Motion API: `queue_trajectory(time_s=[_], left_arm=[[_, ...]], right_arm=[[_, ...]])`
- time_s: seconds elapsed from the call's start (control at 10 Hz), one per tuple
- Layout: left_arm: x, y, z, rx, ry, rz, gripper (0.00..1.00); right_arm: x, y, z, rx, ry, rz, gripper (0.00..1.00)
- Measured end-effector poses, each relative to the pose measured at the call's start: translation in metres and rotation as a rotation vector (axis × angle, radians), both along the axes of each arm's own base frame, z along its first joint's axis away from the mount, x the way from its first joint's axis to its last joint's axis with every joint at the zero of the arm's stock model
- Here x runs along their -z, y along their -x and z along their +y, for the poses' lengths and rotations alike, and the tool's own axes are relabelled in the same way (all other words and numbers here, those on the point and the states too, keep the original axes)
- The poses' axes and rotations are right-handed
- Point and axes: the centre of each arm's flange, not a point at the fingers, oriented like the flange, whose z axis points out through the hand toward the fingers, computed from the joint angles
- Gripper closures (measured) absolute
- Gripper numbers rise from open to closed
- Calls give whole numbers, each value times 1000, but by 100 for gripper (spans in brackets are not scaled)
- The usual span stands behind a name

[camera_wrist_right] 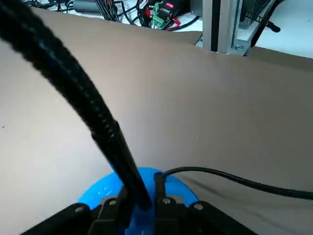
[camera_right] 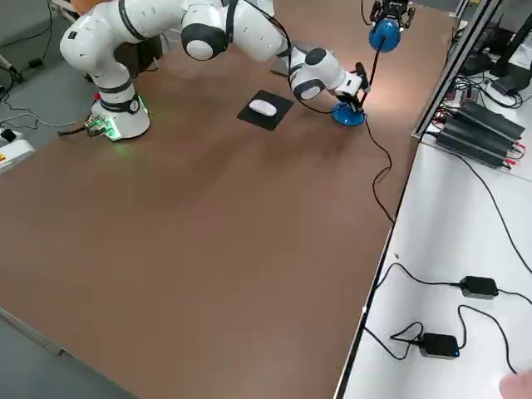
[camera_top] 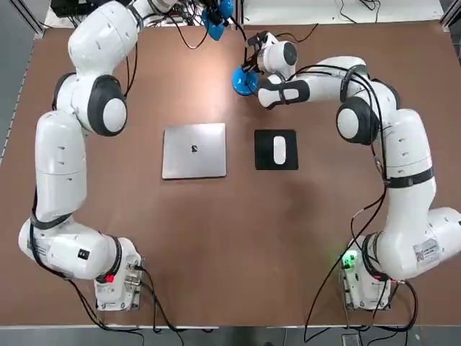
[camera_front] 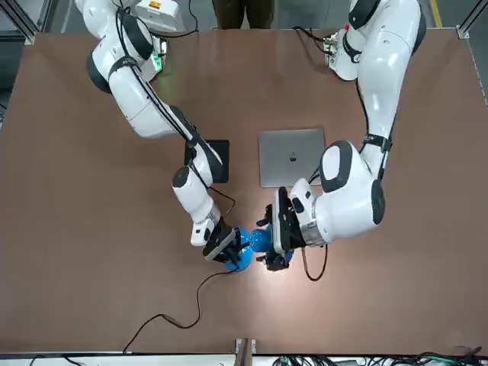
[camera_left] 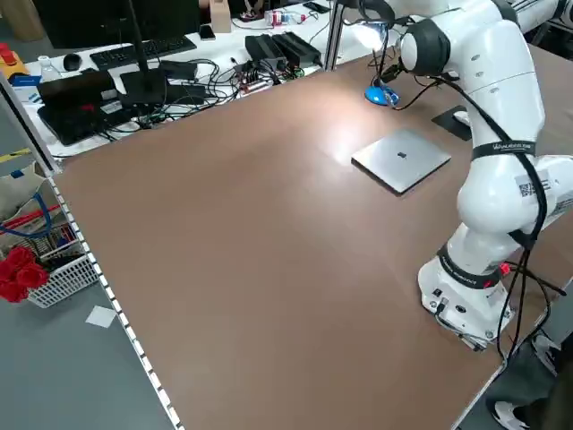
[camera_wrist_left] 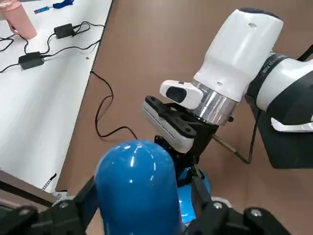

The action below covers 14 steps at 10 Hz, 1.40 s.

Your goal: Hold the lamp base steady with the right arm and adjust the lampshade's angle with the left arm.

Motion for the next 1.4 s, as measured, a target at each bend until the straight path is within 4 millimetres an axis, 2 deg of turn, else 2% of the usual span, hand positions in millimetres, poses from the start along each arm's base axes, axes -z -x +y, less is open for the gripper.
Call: queue_trajectory(time_s=[0.1, 0.8, 1.4], left_arm=[[0, 0, 0, 0, 0, 0, 25], [6, 0, -1, -15, -1, 15, 48], [7, -1, 0, -33, -1, 31, 51]], right_arm=[[0, 0, 0, 0, -1, -1, 77], [0, 0, 0, -1, -1, -2, 77], [0, 0, 0, -2, -1, -3, 77]])
